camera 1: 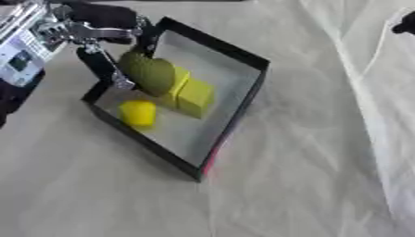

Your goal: Pick up objects on the table and place them in the box.

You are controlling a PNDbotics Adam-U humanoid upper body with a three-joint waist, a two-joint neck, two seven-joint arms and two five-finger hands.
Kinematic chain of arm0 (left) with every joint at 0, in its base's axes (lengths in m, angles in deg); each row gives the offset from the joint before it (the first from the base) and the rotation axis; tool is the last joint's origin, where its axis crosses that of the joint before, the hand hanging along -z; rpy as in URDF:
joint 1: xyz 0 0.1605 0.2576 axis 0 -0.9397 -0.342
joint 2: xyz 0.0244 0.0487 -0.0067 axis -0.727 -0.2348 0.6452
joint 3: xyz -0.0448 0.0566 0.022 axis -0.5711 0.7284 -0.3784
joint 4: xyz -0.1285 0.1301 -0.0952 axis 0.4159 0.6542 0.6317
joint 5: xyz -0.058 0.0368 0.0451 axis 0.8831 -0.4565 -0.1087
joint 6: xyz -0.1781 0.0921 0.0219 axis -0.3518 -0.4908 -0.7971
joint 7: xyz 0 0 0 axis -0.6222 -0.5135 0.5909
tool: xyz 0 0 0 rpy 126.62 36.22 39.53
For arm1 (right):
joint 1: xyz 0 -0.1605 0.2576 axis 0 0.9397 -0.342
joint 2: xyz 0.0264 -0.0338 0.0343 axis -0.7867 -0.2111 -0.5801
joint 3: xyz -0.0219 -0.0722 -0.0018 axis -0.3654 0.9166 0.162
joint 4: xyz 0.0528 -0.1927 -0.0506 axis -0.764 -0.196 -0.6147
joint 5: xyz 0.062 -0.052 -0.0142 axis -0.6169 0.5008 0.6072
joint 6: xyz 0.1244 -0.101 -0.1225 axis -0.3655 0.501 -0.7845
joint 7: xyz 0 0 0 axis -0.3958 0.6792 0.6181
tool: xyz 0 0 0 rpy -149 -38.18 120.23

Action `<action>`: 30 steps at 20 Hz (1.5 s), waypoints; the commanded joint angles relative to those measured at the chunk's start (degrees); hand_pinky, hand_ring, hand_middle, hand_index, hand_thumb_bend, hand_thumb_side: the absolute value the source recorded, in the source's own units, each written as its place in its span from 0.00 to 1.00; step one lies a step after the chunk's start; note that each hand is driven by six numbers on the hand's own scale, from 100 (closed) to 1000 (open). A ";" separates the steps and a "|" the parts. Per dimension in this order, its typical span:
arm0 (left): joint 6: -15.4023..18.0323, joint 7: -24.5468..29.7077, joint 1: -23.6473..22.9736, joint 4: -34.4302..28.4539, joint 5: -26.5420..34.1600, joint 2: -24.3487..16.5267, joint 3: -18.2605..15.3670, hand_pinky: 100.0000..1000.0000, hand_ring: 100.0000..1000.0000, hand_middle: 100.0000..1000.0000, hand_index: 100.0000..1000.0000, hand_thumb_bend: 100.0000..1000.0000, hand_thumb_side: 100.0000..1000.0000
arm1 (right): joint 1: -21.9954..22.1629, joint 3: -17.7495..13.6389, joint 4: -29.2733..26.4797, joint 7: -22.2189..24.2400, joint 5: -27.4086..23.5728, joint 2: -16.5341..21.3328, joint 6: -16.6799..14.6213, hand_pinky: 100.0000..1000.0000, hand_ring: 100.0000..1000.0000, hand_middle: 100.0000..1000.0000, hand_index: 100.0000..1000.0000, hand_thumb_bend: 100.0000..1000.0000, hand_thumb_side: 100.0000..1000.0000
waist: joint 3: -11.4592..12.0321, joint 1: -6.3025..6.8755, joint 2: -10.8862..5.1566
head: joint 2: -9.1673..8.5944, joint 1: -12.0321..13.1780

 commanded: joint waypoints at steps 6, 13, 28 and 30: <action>3.09 -7.11 -0.08 -7.00 -4.49 -4.37 -6.09 0.83 0.85 0.81 0.91 0.70 0.75 | -0.45 -0.46 -0.39 0.11 0.29 1.62 -0.03 0.96 0.65 0.56 0.78 0.00 0.59 | 0.20 -0.07 -2.06 | -0.08 -0.16; -3.38 -12.48 -5.43 -18.01 6.36 -9.75 -16.72 0.82 0.81 0.78 0.88 0.00 0.46 | -0.55 -0.84 -0.45 -0.20 -0.41 1.44 -0.11 0.96 0.65 0.56 0.78 0.00 0.58 | 0.80 -0.42 -2.36 | -0.08 -0.92; -20.25 -31.46 -35.18 -34.70 45.41 -7.77 -41.33 0.80 0.73 0.74 0.82 0.00 0.60 | -0.73 -1.64 -2.17 -2.37 -0.38 0.10 -1.70 0.96 0.66 0.57 0.78 0.00 0.55 | 2.42 -2.27 -2.12 | -0.08 -2.93; -21.27 -32.57 -37.48 -35.36 46.88 -5.96 -43.18 0.79 0.73 0.74 0.81 0.00 0.62 | -0.71 -1.64 -2.29 -2.81 0.01 -0.30 -1.90 0.96 0.66 0.57 0.79 0.00 0.55 | 2.65 -2.53 -2.11 | -0.08 -3.09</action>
